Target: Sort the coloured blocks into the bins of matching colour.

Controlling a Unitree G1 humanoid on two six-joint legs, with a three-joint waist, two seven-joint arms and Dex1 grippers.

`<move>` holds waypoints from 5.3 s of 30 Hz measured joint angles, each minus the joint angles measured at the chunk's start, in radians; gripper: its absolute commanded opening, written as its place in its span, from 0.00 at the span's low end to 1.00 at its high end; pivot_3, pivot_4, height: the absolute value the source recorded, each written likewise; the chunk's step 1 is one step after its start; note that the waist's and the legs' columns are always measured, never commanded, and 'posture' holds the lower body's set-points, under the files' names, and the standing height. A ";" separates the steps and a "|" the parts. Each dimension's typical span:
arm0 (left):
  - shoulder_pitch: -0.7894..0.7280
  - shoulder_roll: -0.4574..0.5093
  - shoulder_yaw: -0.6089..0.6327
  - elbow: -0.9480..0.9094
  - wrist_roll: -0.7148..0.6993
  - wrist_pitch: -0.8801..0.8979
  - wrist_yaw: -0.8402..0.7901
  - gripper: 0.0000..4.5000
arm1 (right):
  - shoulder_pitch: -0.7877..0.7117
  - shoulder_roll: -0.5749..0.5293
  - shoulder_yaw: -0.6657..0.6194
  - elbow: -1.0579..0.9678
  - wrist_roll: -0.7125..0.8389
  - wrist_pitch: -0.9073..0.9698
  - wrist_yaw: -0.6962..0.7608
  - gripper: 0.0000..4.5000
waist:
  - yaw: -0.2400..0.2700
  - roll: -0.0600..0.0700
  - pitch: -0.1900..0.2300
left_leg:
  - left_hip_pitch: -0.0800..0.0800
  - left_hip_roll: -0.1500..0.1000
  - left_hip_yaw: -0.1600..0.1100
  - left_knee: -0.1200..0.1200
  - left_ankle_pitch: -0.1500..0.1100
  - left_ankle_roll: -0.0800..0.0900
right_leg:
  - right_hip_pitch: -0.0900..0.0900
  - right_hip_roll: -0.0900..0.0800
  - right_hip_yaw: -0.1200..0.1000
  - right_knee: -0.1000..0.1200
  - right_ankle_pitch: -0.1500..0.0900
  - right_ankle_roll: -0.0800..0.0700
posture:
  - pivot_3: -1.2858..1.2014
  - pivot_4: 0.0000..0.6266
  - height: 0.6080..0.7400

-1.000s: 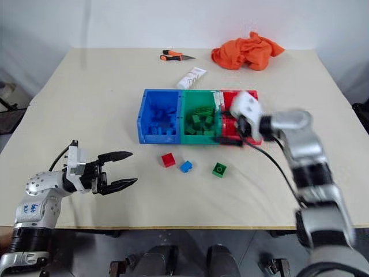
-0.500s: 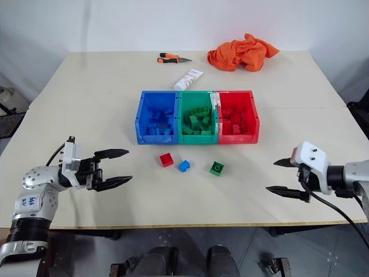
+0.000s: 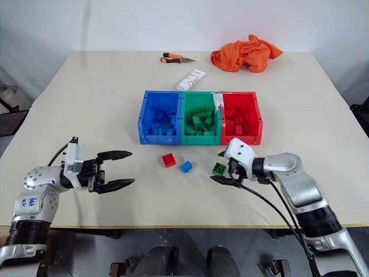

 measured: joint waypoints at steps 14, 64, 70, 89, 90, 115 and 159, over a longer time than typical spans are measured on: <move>0.034 0.002 0.007 -0.042 -0.002 0.010 0.022 1.00 | -0.016 0.002 -0.038 -0.013 0.046 -0.010 0.020 0.33 | -0.005 0.000 0.000 | 0.000 0.000 0.001 0.000 0.000 0.000 | 0.000 0.000 0.000 0.000 0.000 0.000 | 0.52 0.24 1.00; 0.013 -0.002 0.005 -0.021 -0.002 0.008 0.031 1.00 | 0.180 -0.310 -0.383 -0.062 0.257 -0.128 0.337 0.99 | -0.025 0.000 0.000 | -0.010 0.001 0.002 0.003 0.001 0.000 | -0.010 0.001 0.000 0.003 0.000 0.000 | 0.52 0.24 1.00; 0.013 -0.002 0.004 -0.037 -0.002 0.019 0.031 1.00 | 0.042 -0.106 -0.176 -0.106 0.211 -0.123 0.249 0.99 | -0.025 0.000 0.000 | -0.011 0.001 0.002 0.003 0.001 -0.001 | -0.011 0.001 0.000 0.003 0.000 0.000 | 0.52 0.24 1.00; 0.150 0.002 0.036 -0.212 -0.034 0.079 0.091 1.00 | -0.264 0.278 0.091 0.411 -0.014 -0.388 0.228 0.99 | -0.029 0.000 0.000 | -0.011 0.001 0.000 0.003 0.002 -0.002 | -0.013 0.001 -0.001 0.006 0.000 0.000 | 0.52 0.24 1.00; 0.153 0.002 0.037 -0.214 -0.035 0.081 0.095 1.00 | -0.276 0.288 0.092 0.436 -0.021 -0.402 0.227 0.99 | -0.029 0.000 0.000 | -0.011 0.001 0.000 0.003 0.002 -0.002 | -0.013 0.001 -0.001 0.006 0.000 0.000 | 0.52 0.24 1.00; 0.138 -0.003 0.042 -0.214 -0.037 0.072 0.126 1.00 | -0.485 0.405 0.001 0.541 -0.039 -0.315 0.136 0.36 | -0.033 0.000 0.000 | -0.011 0.001 -0.001 0.003 0.002 -0.003 | -0.015 0.001 -0.002 0.010 0.000 0.000 | 0.52 0.24 1.00; 0.290 0.071 0.080 -0.389 0.006 0.456 0.523 1.00 | -0.016 -0.184 -0.321 0.141 0.232 -0.190 0.361 0.86 | -0.011 0.000 0.000 | -0.012 0.000 -0.001 0.002 0.002 -0.002 | -0.011 0.001 0.002 0.003 0.000 -0.001 | 0.52 0.24 1.00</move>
